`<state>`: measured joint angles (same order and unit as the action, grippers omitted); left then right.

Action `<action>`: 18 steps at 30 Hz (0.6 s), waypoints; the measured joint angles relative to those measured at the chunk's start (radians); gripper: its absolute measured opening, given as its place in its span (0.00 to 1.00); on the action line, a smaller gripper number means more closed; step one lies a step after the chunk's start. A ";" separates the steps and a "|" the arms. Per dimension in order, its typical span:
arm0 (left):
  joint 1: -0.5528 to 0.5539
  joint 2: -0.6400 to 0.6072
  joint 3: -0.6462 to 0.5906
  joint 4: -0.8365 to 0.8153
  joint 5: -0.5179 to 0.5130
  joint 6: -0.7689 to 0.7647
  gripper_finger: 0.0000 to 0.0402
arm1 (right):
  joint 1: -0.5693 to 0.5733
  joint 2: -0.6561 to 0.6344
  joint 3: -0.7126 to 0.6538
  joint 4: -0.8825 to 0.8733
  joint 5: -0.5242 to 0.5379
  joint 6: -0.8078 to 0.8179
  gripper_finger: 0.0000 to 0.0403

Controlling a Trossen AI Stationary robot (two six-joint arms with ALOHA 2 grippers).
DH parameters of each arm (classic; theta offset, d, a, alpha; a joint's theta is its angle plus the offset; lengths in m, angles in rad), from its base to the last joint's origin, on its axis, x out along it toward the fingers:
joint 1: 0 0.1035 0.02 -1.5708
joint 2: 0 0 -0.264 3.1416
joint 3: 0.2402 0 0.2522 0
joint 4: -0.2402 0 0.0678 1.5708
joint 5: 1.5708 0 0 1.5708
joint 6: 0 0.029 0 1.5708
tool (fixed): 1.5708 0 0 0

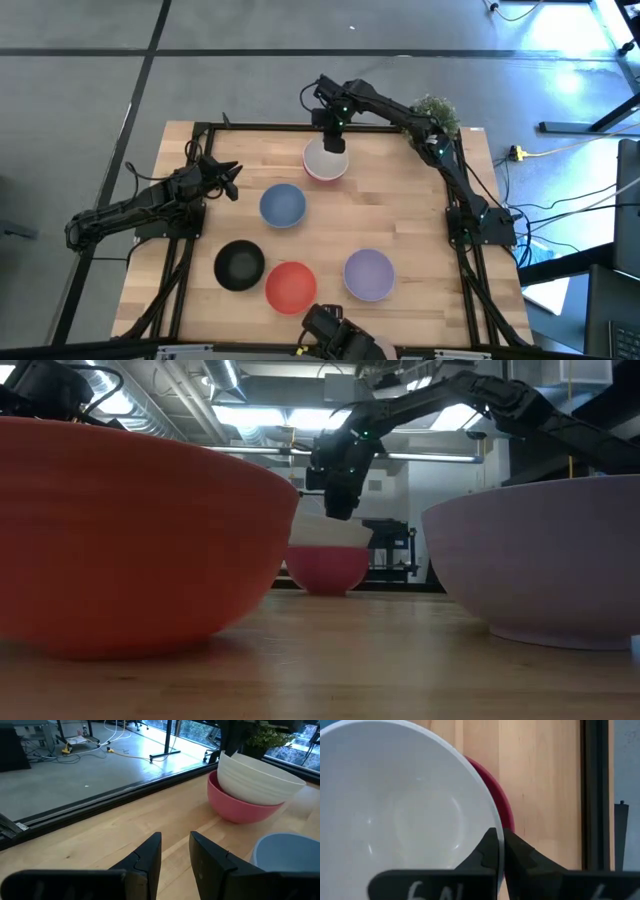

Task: Nest bowls inside each other
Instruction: Stack the white bowl on top of the pink bowl, then stack the purple bowl on top of the white bowl

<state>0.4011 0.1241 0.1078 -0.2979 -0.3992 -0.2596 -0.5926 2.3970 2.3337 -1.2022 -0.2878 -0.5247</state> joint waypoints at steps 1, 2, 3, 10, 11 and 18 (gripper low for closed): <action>0.000 0.000 0.000 0.000 0.000 0.000 0.24 | 0.000 0.002 0.000 0.001 -0.001 0.000 0.02; 0.000 0.000 0.000 0.000 0.000 0.000 0.24 | 0.000 0.004 0.000 0.002 -0.001 0.001 0.02; 0.000 0.000 0.000 0.000 0.000 0.000 0.24 | 0.000 0.005 0.000 0.001 -0.001 0.001 0.02; 0.000 0.000 0.000 0.000 0.000 0.000 0.24 | 0.000 0.005 0.000 0.006 0.005 0.016 0.08; 0.000 0.000 0.000 0.000 0.000 0.000 0.24 | 0.000 0.005 0.000 0.010 0.005 0.019 0.10; 0.000 0.000 0.000 0.000 0.000 0.000 0.24 | 0.007 0.005 0.000 0.010 0.005 0.020 0.20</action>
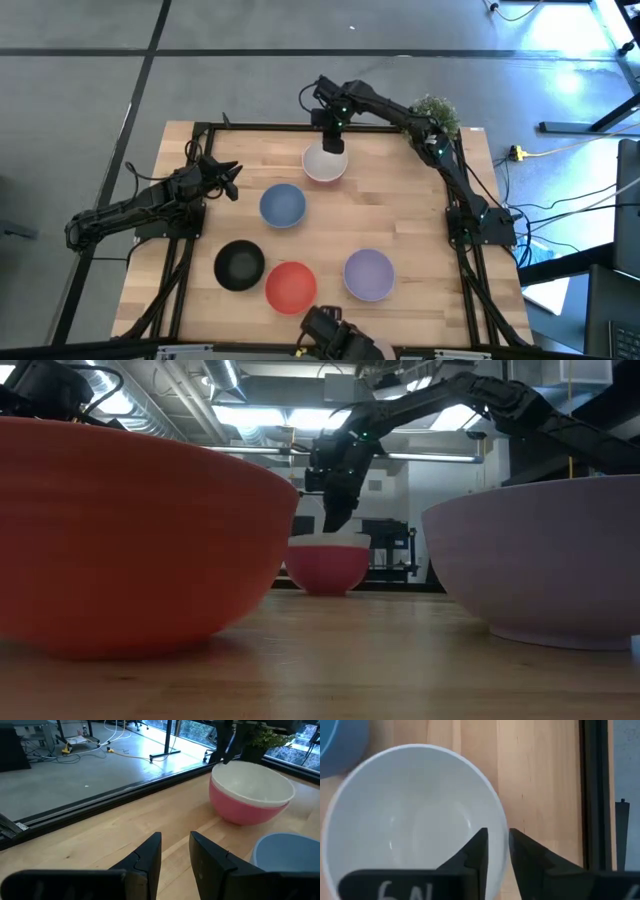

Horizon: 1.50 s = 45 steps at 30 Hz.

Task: Nest bowls inside each other
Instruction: Stack the purple bowl on top of the white bowl

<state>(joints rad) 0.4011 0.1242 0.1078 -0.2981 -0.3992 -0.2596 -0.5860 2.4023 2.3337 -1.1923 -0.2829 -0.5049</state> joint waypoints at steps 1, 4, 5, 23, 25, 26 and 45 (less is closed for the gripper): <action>0.000 0.000 0.000 0.000 0.000 0.000 0.24 | 0.003 0.000 0.000 0.000 0.000 0.000 0.20; 0.000 0.000 0.000 0.000 0.000 0.000 0.24 | 0.016 0.000 0.001 0.002 0.000 0.000 0.21; 0.000 0.000 0.000 0.000 0.000 0.000 0.24 | 0.021 0.000 0.008 0.001 0.000 0.000 0.21; 0.000 0.000 0.000 0.000 0.000 0.000 0.24 | 0.094 -0.273 0.021 -0.075 -0.125 0.001 0.22; 0.000 0.000 0.000 0.000 0.000 0.000 0.24 | 0.099 -0.299 0.021 -0.097 -0.155 0.008 0.22; 0.000 0.000 0.000 0.000 0.000 0.000 0.24 | 0.102 -0.312 0.020 -0.112 -0.153 0.014 0.22; 0.000 0.000 0.000 -0.007 0.000 -0.004 0.24 | 0.186 -0.533 0.015 -0.205 -0.268 0.002 0.02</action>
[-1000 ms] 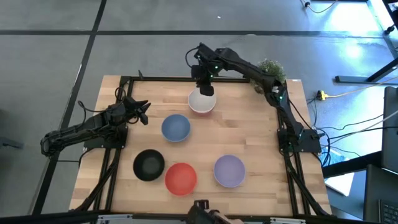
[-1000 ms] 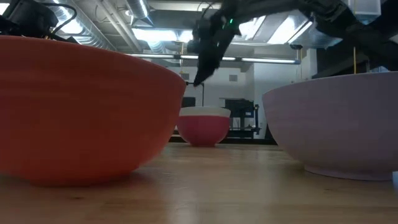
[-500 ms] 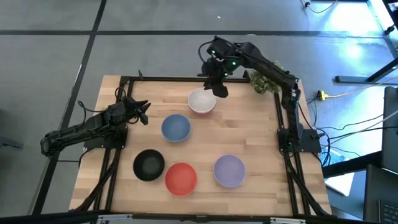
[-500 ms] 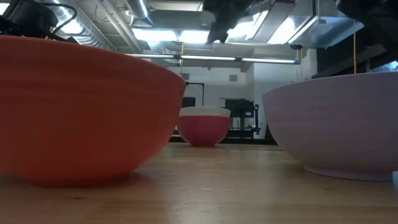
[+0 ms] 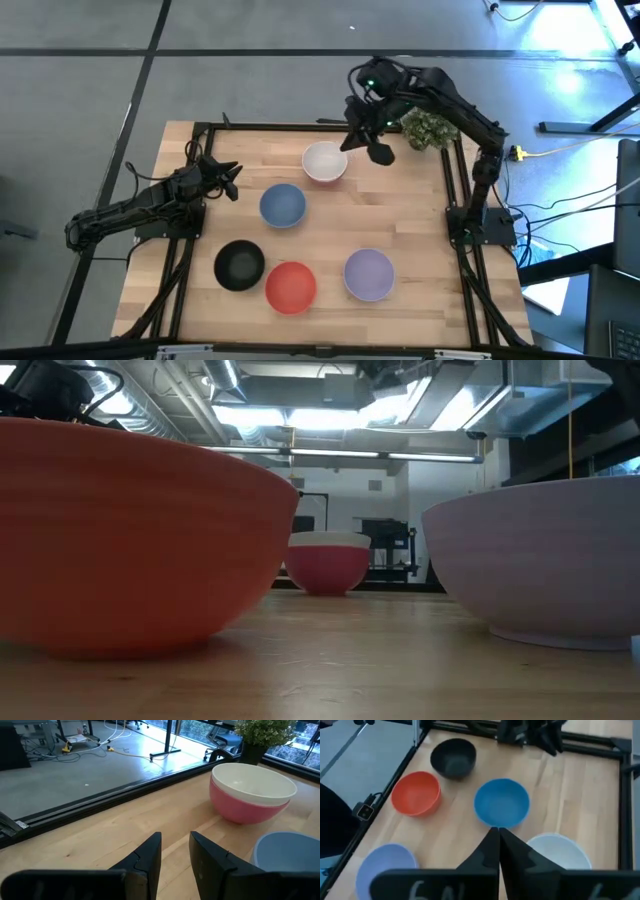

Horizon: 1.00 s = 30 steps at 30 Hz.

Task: Nest bowls inside each other
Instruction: Stack the purple bowl on top of the white bowl

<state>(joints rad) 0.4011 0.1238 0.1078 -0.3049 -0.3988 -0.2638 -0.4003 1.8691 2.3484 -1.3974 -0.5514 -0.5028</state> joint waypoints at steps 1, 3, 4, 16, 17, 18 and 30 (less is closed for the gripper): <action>0.000 0.000 0.000 0.000 0.000 0.000 0.24 | -0.008 -0.009 -0.012 -0.005 0.000 -0.001 0.02; 0.000 0.000 0.000 0.000 0.000 0.000 0.24 | -0.027 -0.033 -0.065 0.000 -0.005 -0.005 0.03; 0.000 0.000 0.000 0.000 0.000 0.000 0.24 | -0.042 -0.052 -0.112 0.018 -0.018 -0.008 0.04; 0.000 0.000 0.000 0.000 0.000 0.004 0.24 | -0.228 -0.454 -0.930 0.726 -0.135 0.127 0.05; 0.000 0.000 0.000 0.002 0.000 0.004 0.24 | -0.238 -0.488 -0.982 0.765 -0.135 0.144 0.06; 0.000 0.000 0.000 0.005 0.000 0.004 0.24 | -0.248 -0.519 -1.034 0.801 -0.134 0.168 0.07; 0.000 0.000 0.000 0.007 0.000 0.004 0.24 | -0.189 -0.833 -1.564 1.332 -0.101 0.558 0.08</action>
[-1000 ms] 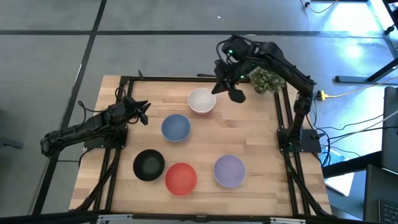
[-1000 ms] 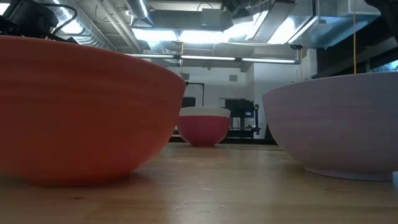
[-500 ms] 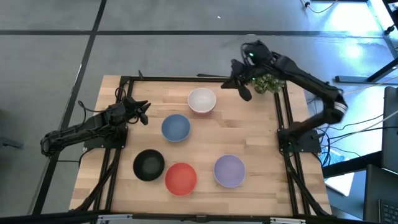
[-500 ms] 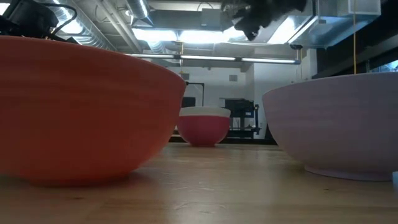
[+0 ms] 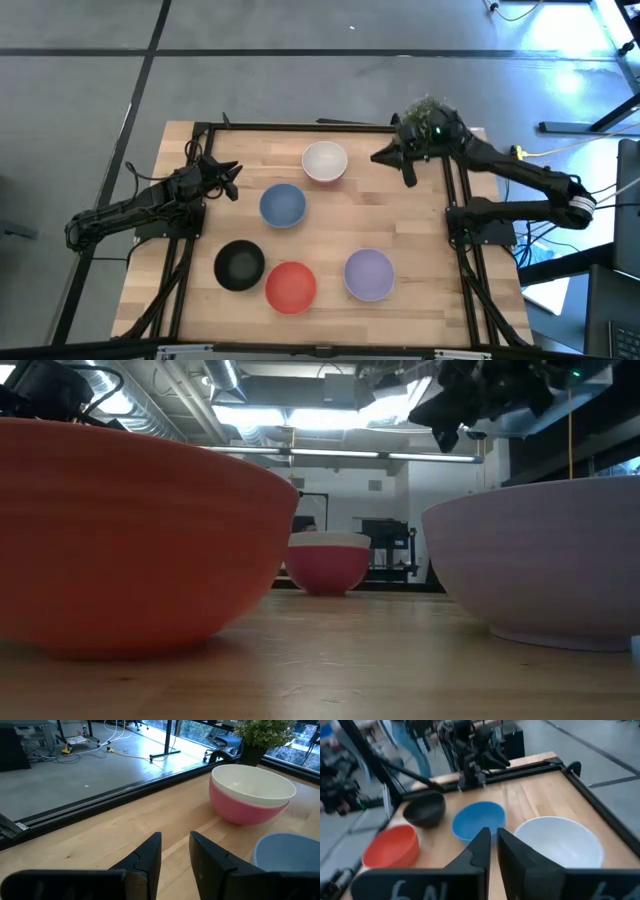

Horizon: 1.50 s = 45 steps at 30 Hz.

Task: Nest bowls inside each other
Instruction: Stack the purple bowl on top of the white bowl

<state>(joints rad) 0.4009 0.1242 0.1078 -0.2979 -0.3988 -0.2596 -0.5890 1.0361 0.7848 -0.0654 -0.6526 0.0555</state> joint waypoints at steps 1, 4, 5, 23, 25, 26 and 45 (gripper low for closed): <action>0.000 0.000 0.000 0.000 0.000 0.000 0.24 | 0.017 -0.016 -0.031 0.049 0.019 0.042 0.09; 0.000 0.000 0.000 0.000 0.000 0.000 0.24 | 0.075 -0.054 -0.110 0.148 0.096 0.140 0.09; 0.000 0.000 0.000 0.000 0.000 0.000 0.24 | 0.100 -0.058 -0.128 0.171 0.117 0.161 0.09; 0.000 0.000 0.000 0.000 0.000 0.000 0.24 | 0.422 -0.051 -0.200 0.007 0.311 0.360 0.09; 0.000 0.000 0.000 0.000 0.000 0.001 0.24 | 0.448 -0.051 -0.200 -0.023 0.311 0.357 0.09; 0.000 0.000 0.000 0.000 0.000 0.000 0.24 | 0.462 -0.051 -0.200 -0.035 0.313 0.354 0.09; 0.000 0.000 0.000 0.000 0.000 0.001 0.24 | 0.527 -0.051 -0.200 -0.158 0.293 0.355 0.32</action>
<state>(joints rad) 0.4007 0.1239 0.1078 -0.2982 -0.3990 -0.2588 -0.0620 0.9855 0.5850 -0.2232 -0.3599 0.4107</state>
